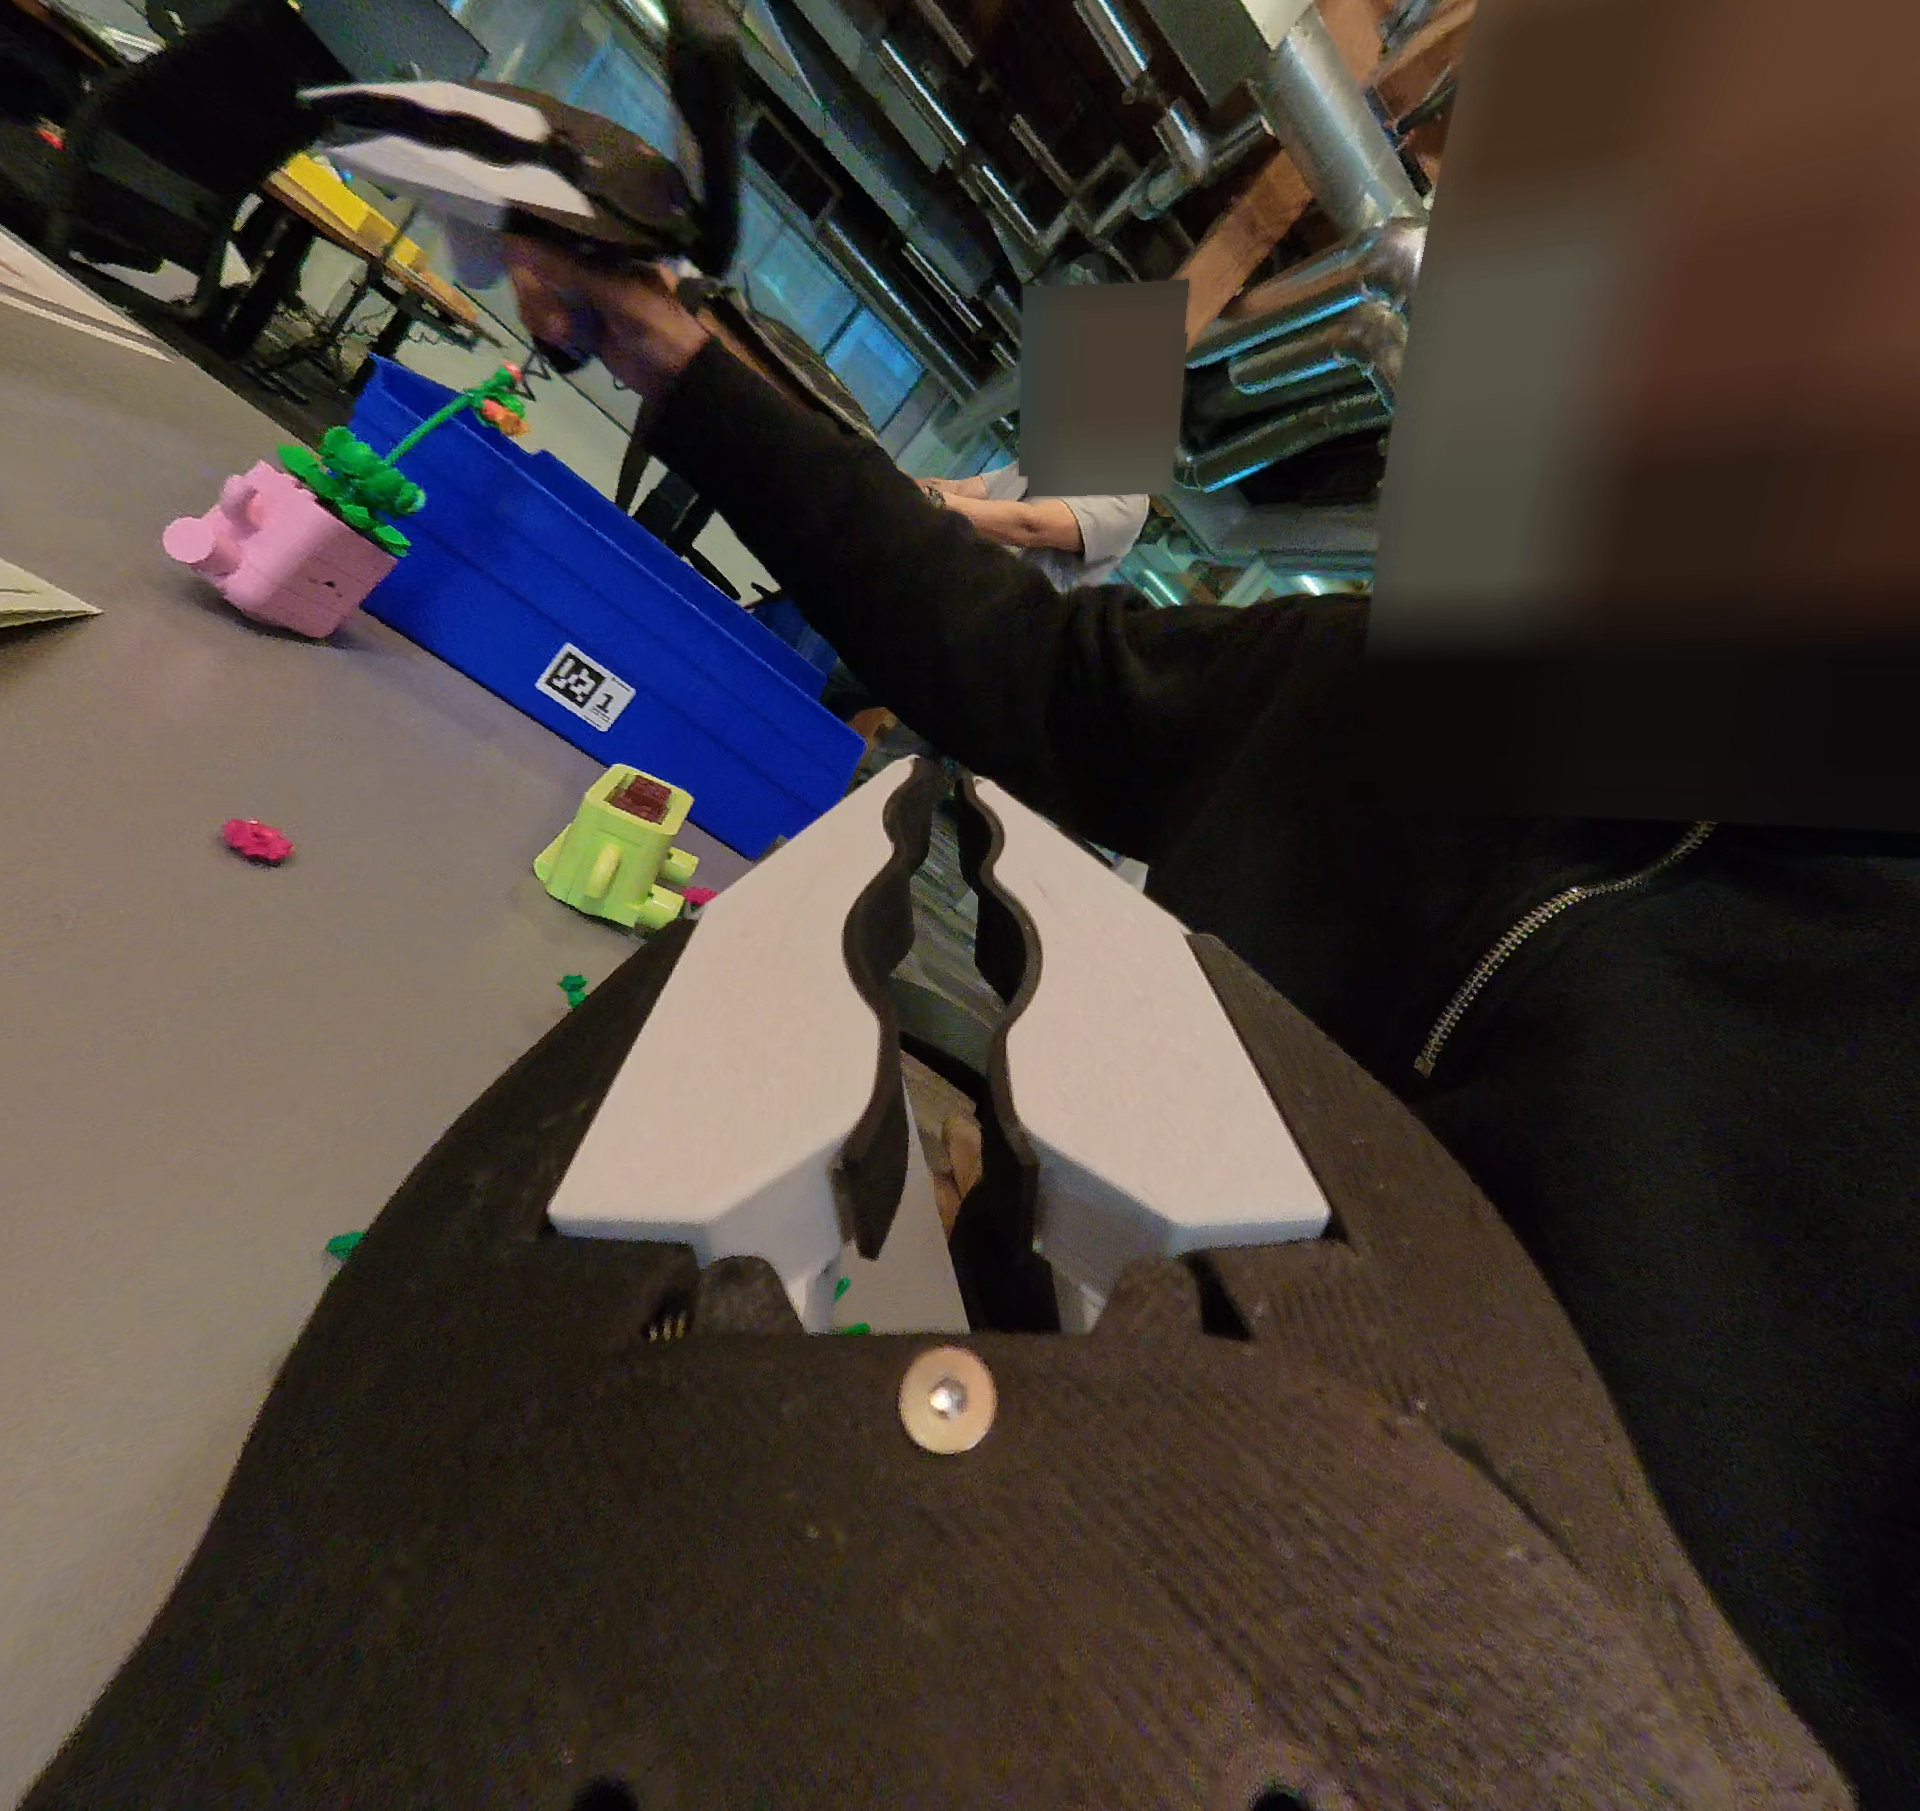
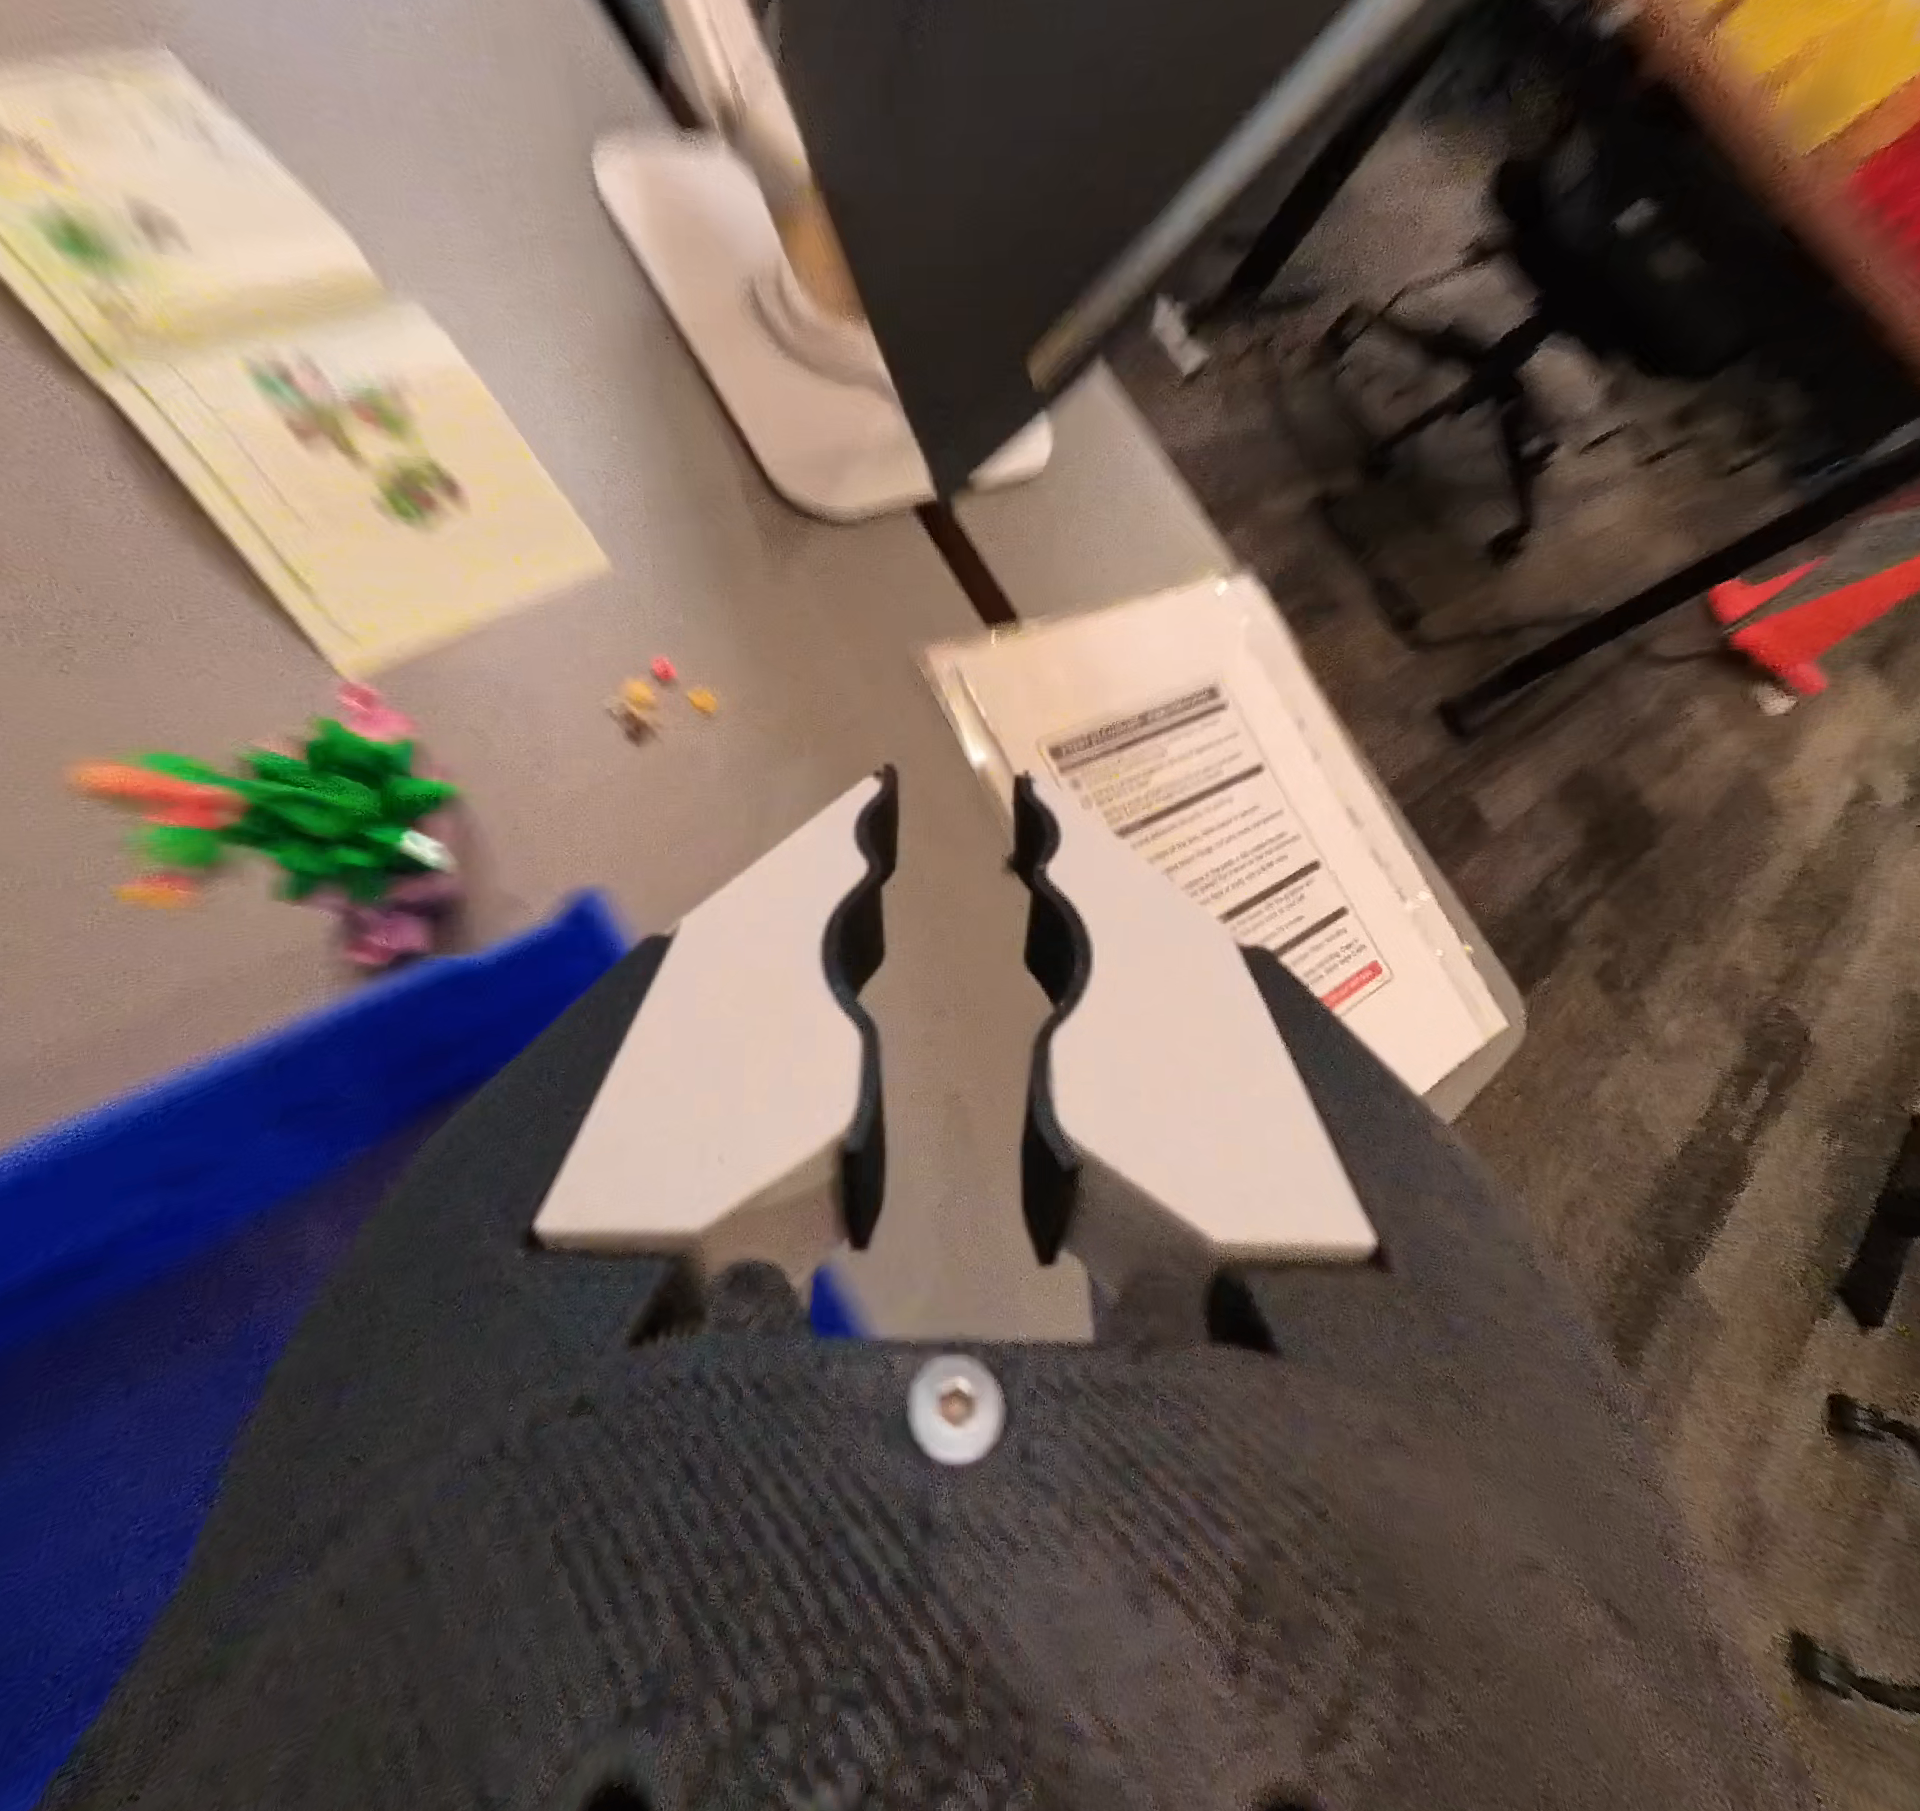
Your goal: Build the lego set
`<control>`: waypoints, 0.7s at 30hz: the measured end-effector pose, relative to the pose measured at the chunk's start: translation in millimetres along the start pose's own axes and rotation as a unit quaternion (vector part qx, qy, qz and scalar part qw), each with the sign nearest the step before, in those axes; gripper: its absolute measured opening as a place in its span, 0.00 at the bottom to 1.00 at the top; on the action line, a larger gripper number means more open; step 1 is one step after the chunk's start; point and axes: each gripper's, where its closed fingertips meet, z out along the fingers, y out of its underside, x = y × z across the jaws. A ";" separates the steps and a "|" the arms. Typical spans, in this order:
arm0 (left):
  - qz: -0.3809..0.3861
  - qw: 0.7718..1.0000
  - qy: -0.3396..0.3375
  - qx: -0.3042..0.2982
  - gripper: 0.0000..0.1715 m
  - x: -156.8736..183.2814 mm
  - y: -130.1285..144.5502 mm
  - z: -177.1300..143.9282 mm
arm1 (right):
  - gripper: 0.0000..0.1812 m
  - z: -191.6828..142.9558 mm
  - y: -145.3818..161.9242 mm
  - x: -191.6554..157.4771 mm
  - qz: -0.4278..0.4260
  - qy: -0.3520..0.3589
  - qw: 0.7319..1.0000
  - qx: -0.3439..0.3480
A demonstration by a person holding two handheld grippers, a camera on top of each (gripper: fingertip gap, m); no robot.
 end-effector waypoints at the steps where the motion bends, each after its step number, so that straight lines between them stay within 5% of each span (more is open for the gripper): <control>1: -0.004 1.000 -0.001 0.008 0.01 -1.7 -1.6 -0.7 | 0.11 24.0 14.4 11.3 -0.009 -0.023 0.999 -0.037; 5: -0.017 0.999 -0.006 0.034 0.01 -6.0 -7.7 -6.6 | 0.16 93.6 94.5 16.1 -0.063 -0.119 0.960 -0.247; 7: -0.020 0.999 -0.017 0.038 0.01 -8.7 -8.5 -10.9 | 0.16 110.9 116.9 17.9 -0.092 -0.135 0.943 -0.291; 21: -0.034 0.998 -0.038 0.028 0.02 -23.9 -4.6 -19.9 | 0.10 145.0 118.2 17.2 -0.040 -0.174 0.950 -0.256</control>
